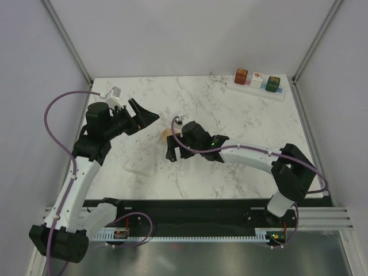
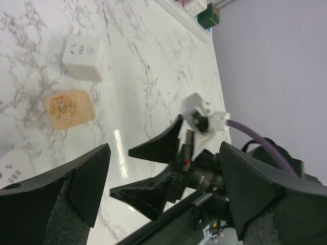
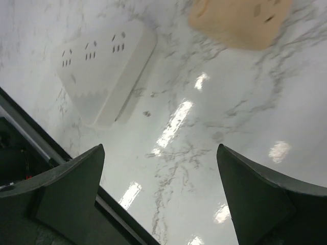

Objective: Pull the plug off the socket

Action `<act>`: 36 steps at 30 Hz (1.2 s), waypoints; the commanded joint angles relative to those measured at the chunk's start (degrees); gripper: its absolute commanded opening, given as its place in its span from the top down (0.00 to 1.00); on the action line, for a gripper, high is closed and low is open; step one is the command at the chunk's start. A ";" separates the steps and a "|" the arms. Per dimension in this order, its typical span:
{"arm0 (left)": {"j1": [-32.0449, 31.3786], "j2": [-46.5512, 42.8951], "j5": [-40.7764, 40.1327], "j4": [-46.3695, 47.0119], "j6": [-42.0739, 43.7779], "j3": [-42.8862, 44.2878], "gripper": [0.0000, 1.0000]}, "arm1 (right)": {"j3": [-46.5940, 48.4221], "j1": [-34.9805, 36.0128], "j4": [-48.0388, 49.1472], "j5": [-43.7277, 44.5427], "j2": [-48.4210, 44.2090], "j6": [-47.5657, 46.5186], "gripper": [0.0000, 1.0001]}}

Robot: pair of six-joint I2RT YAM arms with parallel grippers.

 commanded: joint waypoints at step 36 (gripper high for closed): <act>-17.07 52.45 -1.17 50.52 13.36 17.22 0.15 | 40.90 -64.52 13.06 14.46 32.22 -8.37 0.03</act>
